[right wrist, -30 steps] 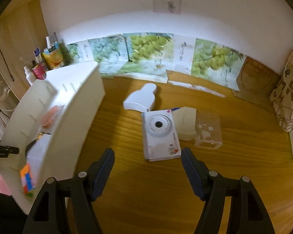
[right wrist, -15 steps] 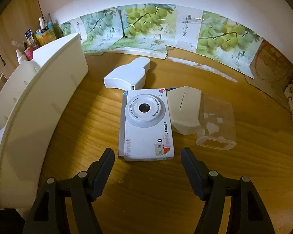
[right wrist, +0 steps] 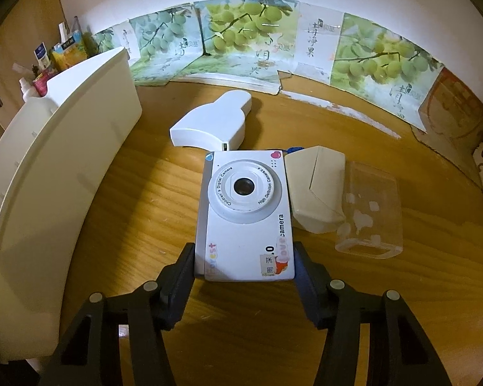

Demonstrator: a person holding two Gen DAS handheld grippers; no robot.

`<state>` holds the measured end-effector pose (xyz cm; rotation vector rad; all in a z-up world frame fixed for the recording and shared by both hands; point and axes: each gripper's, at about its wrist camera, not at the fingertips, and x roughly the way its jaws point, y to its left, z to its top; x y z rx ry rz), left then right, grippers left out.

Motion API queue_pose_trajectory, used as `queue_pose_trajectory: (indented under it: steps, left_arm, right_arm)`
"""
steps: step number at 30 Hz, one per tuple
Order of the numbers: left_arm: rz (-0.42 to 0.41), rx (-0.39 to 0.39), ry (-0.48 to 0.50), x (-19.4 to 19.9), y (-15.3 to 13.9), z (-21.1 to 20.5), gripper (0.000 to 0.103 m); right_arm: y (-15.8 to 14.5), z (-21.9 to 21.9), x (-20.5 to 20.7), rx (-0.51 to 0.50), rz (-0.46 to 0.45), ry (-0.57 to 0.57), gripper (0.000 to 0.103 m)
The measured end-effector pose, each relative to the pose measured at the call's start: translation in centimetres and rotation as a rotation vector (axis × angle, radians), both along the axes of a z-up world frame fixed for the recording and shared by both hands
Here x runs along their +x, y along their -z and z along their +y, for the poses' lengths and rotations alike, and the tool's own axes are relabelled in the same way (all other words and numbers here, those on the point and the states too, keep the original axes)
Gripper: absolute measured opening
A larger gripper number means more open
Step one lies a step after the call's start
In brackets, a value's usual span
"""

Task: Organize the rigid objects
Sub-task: 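Grasp the white round-lens toy with the right gripper and lift it, then carry the white round-lens toy into the tray and open the right gripper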

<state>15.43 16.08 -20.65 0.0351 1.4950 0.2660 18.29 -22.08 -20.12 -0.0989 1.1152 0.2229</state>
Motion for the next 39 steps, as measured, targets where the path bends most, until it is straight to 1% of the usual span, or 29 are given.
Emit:
queue_pose_trajectory:
  steps: [4,6,9,12,19,24,29,32,35,39]
  left_arm:
    - [0.0,-0.016,0.022,-0.2,-0.1,0.1,0.022]
    - [0.015,-0.027,0.034,-0.4,0.0,0.1,0.021]
    - [0.024,-0.035,0.06,-0.5,0.1,0.1,0.021]
    - [0.024,-0.062,0.086,-0.6,0.0,0.2,0.02]
    - [0.018,-0.081,0.176,-0.7,-0.3,-0.1,0.02]
    - [0.016,-0.087,0.25,-0.7,-0.5,-0.7,0.02]
    - [0.007,-0.102,0.326,-1.2,-1.1,-1.1,0.02]
    - [-0.002,-0.114,0.361,-1.5,-1.7,-1.2,0.02]
    - [-0.011,-0.12,0.39,-1.9,-2.1,-1.1,0.02]
    - [-0.017,-0.129,0.415,-2.5,-2.5,-0.8,0.018]
  right_arm:
    - [-0.7,0.0,-0.3,0.015,0.004,0.022,0.057]
    - [-1.2,0.1,-0.6,0.024,0.004,0.039,0.057]
    - [-2.0,0.1,-1.0,0.03,0.004,0.081,0.057]
    - [-3.2,0.2,-1.6,0.043,-0.001,0.119,0.057]
    - [-6.9,1.5,-3.2,0.055,-0.05,0.18,0.057]
    - [-10.6,3.7,-4.7,0.073,-0.11,0.19,0.057]
    - [-15.1,7.0,-6.5,0.092,-0.206,0.143,0.057]
    - [-16.9,9.2,-7.3,0.107,-0.239,0.1,0.057]
    - [-18.1,11.5,-8.2,0.122,-0.259,0.037,0.057]
    - [-18.7,14.5,-9.4,0.137,-0.262,-0.044,0.057]
